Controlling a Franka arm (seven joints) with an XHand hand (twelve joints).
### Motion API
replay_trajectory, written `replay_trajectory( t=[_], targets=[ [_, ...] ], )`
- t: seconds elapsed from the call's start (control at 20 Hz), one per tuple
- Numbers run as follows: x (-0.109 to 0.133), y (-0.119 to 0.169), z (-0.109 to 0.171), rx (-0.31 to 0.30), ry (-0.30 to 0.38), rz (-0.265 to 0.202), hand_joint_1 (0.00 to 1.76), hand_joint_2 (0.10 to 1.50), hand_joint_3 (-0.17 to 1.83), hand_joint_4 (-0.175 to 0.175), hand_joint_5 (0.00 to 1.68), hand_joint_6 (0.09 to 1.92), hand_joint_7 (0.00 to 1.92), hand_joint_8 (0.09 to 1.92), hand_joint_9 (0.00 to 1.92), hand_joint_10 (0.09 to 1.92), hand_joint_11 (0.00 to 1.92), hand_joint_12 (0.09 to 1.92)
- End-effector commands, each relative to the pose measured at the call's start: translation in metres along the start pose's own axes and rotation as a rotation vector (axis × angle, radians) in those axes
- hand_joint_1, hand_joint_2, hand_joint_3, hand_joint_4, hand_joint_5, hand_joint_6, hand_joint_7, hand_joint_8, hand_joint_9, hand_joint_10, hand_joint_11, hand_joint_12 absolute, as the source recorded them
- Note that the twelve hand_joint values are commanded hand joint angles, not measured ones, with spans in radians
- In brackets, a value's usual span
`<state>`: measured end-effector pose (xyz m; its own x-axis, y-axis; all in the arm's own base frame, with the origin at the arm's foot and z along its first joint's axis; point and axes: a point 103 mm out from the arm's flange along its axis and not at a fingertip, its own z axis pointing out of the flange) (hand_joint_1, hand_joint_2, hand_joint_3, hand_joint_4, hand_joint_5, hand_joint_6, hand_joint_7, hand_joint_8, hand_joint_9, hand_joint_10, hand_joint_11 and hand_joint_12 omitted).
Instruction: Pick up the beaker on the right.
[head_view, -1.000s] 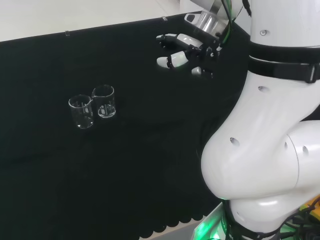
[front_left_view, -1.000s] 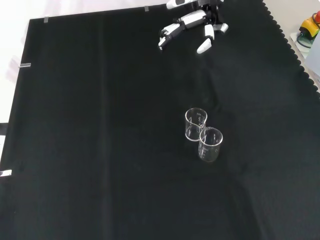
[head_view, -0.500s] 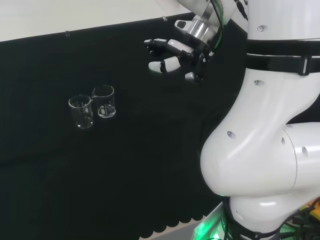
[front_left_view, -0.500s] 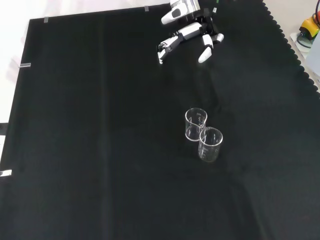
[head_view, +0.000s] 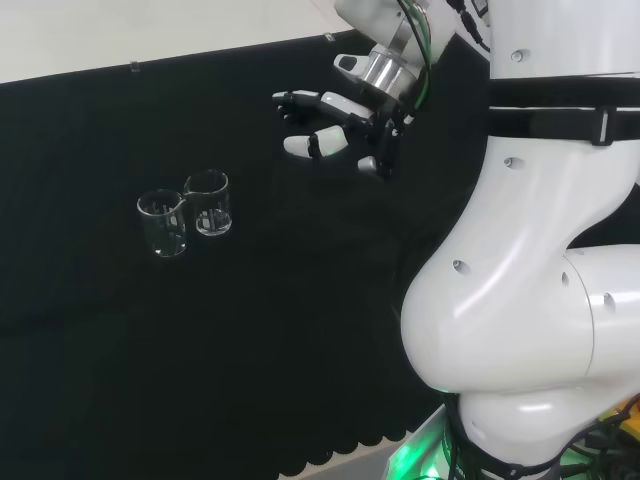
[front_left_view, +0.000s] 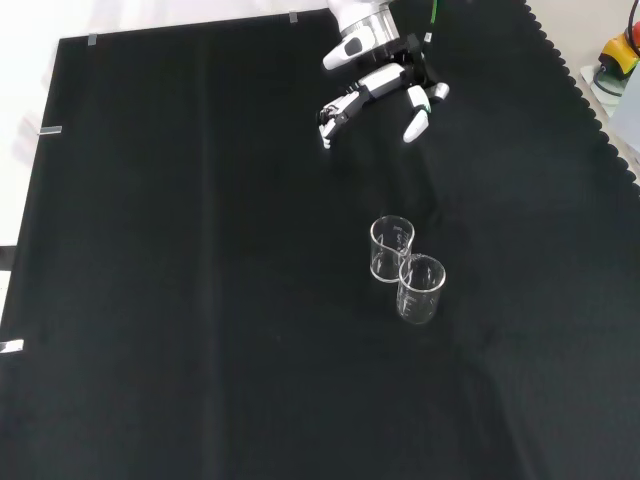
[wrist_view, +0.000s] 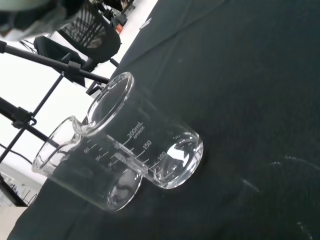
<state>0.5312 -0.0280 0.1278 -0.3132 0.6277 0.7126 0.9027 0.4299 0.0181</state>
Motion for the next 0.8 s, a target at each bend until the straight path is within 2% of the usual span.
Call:
replay_trajectory(
  t=[0.05, 0.3, 0.8],
  targets=[
    [0.002, 0.004, 0.010, 0.020, 0.002, -0.010, 0.73, 0.39, 0.98, -0.055, 0.23, 0.09, 0.19, 0.62, 0.32, 0.65, 0.00, 1.26],
    [0.003, 0.009, 0.025, 0.044, 0.018, -0.025, 0.74, 0.38, 0.98, -0.054, 0.24, 0.09, 0.20, 0.62, 0.34, 0.65, 0.00, 1.28],
    [0.005, 0.030, 0.056, 0.011, 0.102, -0.079, 0.78, 0.36, 0.98, -0.050, 0.27, 0.09, 0.20, 0.62, 0.33, 0.63, 0.00, 1.29]
  ],
)
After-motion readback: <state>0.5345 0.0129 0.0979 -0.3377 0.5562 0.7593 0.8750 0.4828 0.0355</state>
